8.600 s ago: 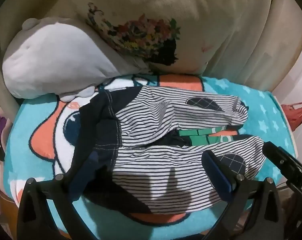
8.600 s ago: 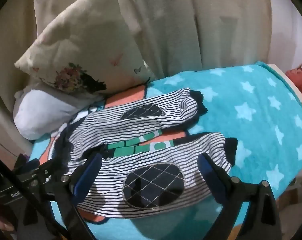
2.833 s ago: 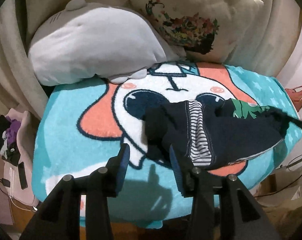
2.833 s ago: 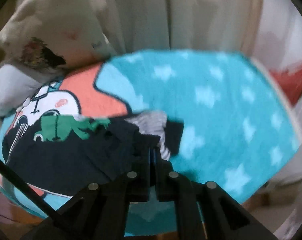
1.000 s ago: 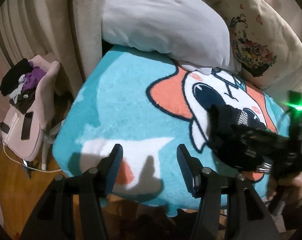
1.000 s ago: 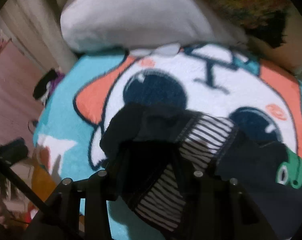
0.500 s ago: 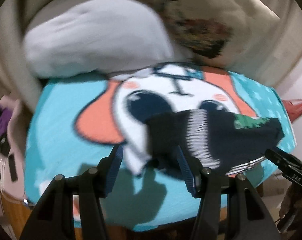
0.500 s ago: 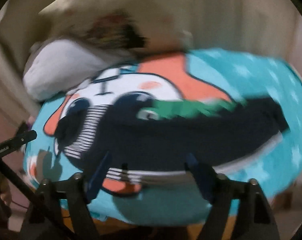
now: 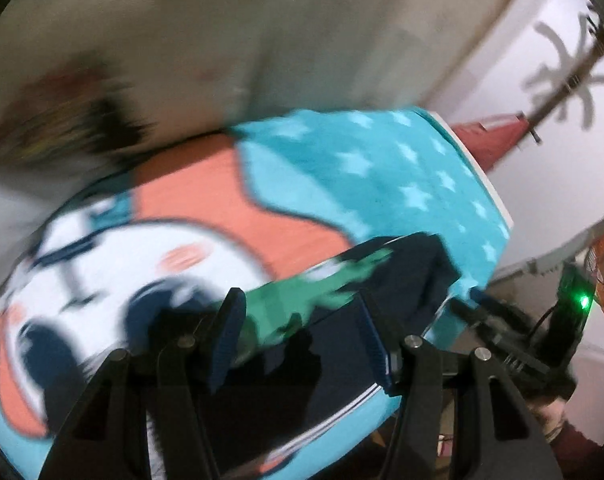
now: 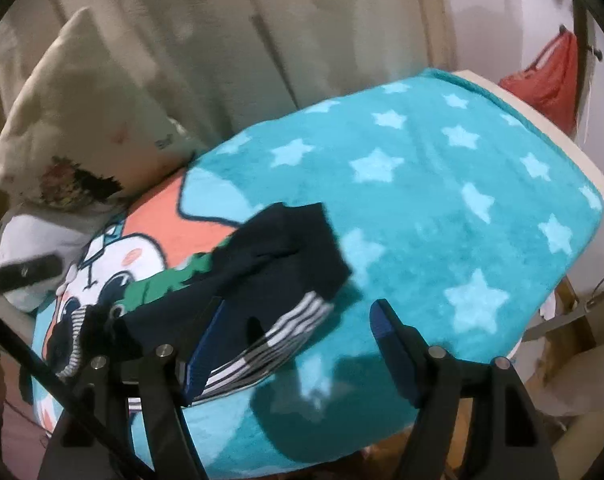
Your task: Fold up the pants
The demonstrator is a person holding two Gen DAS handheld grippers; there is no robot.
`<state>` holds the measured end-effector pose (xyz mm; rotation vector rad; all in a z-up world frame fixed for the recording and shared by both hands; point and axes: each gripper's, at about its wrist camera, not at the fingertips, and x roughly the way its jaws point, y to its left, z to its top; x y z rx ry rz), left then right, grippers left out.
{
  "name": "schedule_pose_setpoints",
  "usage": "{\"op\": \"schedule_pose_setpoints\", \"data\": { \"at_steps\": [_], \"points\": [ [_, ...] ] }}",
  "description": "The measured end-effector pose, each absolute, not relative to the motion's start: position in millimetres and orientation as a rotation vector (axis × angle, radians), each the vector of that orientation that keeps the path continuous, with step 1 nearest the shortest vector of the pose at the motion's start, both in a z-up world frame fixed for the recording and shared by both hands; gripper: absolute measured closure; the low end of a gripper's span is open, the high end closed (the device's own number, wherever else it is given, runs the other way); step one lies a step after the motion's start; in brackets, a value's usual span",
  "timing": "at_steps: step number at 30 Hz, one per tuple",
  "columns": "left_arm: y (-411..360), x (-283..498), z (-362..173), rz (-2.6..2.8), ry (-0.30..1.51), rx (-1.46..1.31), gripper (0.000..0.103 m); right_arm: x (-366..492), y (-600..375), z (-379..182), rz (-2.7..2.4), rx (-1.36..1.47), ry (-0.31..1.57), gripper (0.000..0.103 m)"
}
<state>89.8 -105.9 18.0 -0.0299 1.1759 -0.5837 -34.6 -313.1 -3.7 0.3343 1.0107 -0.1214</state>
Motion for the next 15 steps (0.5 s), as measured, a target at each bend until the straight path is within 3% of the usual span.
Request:
{"op": "schedule_pose_setpoints", "data": {
  "at_steps": [8,15],
  "points": [
    [-233.7,134.8,-39.8,-0.797,1.344,0.004,0.045,-17.2,-334.3,-37.4,-0.012,0.403,1.041,0.025],
    [-285.5,142.4,-76.8,-0.9,1.436,0.13,0.044,-2.1,-335.1,-52.9,0.065,0.458,1.039,0.025]
  ]
}}
